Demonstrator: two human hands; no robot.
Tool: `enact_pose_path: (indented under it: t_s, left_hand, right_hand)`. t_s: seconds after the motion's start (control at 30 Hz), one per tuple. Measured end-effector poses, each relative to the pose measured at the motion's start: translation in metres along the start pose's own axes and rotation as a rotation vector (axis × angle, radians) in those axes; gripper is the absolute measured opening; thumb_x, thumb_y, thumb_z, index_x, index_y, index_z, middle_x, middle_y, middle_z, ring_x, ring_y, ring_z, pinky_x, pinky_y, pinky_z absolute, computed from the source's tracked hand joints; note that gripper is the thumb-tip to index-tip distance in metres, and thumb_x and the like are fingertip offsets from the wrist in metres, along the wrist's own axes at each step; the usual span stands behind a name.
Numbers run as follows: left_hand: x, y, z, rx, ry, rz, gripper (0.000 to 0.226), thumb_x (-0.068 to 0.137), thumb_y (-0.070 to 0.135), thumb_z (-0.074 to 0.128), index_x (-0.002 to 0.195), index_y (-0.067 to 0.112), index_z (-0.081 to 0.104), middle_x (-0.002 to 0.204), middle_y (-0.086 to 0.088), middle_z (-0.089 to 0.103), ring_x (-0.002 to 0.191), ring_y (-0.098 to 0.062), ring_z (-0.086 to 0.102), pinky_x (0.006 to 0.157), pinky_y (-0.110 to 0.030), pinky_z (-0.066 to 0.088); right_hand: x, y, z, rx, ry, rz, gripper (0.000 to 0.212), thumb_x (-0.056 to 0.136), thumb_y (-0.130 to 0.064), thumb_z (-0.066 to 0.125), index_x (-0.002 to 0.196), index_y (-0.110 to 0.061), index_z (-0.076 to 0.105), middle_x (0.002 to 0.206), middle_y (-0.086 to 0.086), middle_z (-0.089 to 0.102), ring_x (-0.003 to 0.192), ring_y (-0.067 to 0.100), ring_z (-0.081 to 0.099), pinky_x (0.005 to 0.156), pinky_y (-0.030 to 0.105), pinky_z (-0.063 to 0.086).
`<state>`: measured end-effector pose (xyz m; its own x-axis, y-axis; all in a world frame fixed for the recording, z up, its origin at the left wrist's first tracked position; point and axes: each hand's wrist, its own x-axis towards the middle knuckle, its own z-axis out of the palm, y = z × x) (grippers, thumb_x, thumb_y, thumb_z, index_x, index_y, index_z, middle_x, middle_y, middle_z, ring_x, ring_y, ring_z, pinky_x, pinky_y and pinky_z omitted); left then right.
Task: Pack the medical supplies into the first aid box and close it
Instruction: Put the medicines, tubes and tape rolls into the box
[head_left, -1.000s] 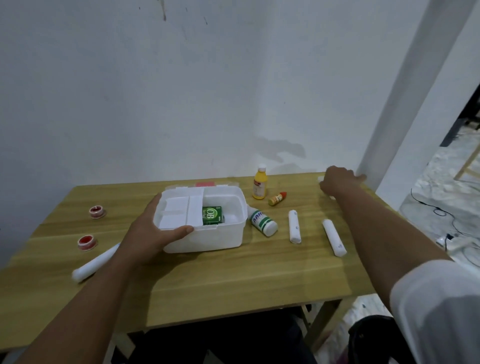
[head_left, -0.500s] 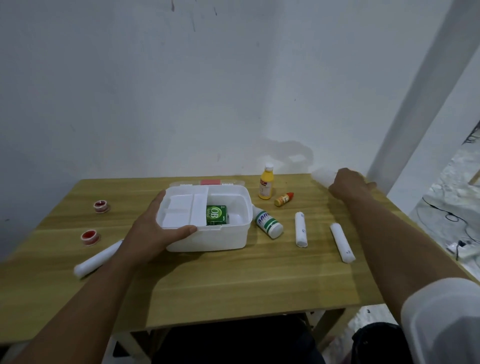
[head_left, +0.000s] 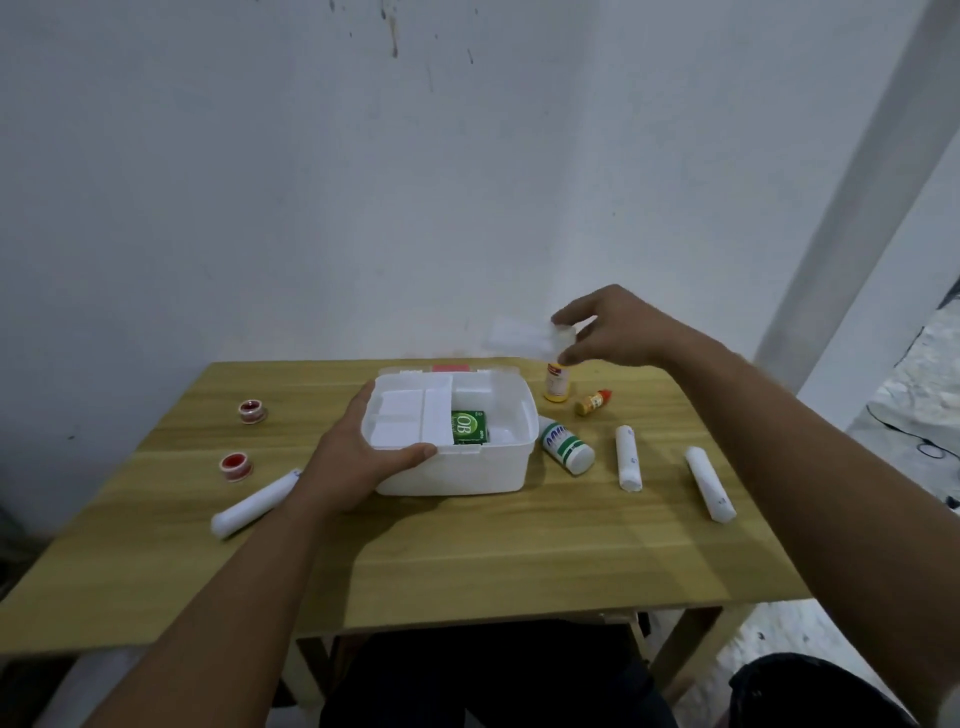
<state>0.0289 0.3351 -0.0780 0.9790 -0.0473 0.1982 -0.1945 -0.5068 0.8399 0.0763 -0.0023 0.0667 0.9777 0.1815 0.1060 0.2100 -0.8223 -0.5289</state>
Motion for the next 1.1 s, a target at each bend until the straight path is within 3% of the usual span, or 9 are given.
enact_pose_path:
  t_s: [0.1,0.23,0.4,0.6,0.93,1.1]
  left_hand:
    - [0.0,-0.001,0.0,0.012,-0.002,-0.029,0.117,0.062,0.063,0.09,0.158,0.041,0.028,0.144,0.02,0.047,0.125,-0.01,0.046,0.086,-0.029,0.045]
    - [0.001,-0.001,0.0,0.013,-0.009,-0.027,0.117,0.062,0.065,0.089,0.158,0.042,0.027,0.144,0.024,0.043,0.126,-0.008,0.044,0.089,-0.029,0.044]
    - [0.002,-0.003,0.001,-0.007,-0.018,-0.014,0.119,0.062,0.063,0.089,0.159,0.04,0.026,0.148,0.02,0.045,0.126,-0.009,0.044,0.088,-0.028,0.045]
    - [0.004,-0.001,0.003,-0.008,-0.025,0.013,0.112,0.063,0.061,0.088,0.156,0.04,0.029,0.15,0.015,0.046,0.124,-0.009,0.045,0.077,-0.019,0.044]
    - [0.003,-0.002,0.003,0.019,-0.003,-0.002,0.114,0.066,0.057,0.088,0.159,0.036,0.026,0.153,0.014,0.042,0.124,-0.008,0.04,0.088,-0.029,0.045]
    - [0.003,0.0,0.004,0.015,-0.017,-0.017,0.114,0.066,0.058,0.089,0.159,0.038,0.026,0.149,0.015,0.043,0.125,-0.01,0.042,0.085,-0.029,0.045]
  right_hand:
    - [-0.006,-0.025,0.021,-0.171,-0.162,-0.058,0.063,0.075,-0.018,0.088,0.134,-0.012,0.066,0.135,-0.002,0.066,0.105,0.01,0.061,0.091,0.023,0.046]
    - [-0.006,-0.041,0.054,-0.374,-0.246,-0.057,0.061,0.079,-0.018,0.085,0.136,-0.017,0.063,0.138,0.001,0.058,0.124,0.022,0.056,0.1,0.033,0.049]
    - [0.003,-0.048,0.081,-0.376,-0.247,-0.058,0.058,0.077,-0.022,0.086,0.131,-0.022,0.066,0.135,-0.001,0.06,0.122,0.022,0.058,0.1,0.044,0.052]
    - [0.005,-0.053,0.106,-0.365,-0.228,-0.103,0.053,0.077,-0.031,0.085,0.128,-0.024,0.07,0.127,-0.004,0.065,0.118,0.019,0.057,0.096,0.041,0.046]
    - [0.011,-0.058,0.119,-0.343,-0.199,-0.106,0.052,0.078,-0.029,0.085,0.128,-0.022,0.07,0.136,-0.001,0.06,0.125,0.023,0.053,0.103,0.046,0.045]
    - [0.01,-0.058,0.121,-0.333,-0.189,-0.096,0.054,0.078,-0.028,0.086,0.128,-0.021,0.07,0.137,0.0,0.06,0.126,0.023,0.052,0.106,0.047,0.044]
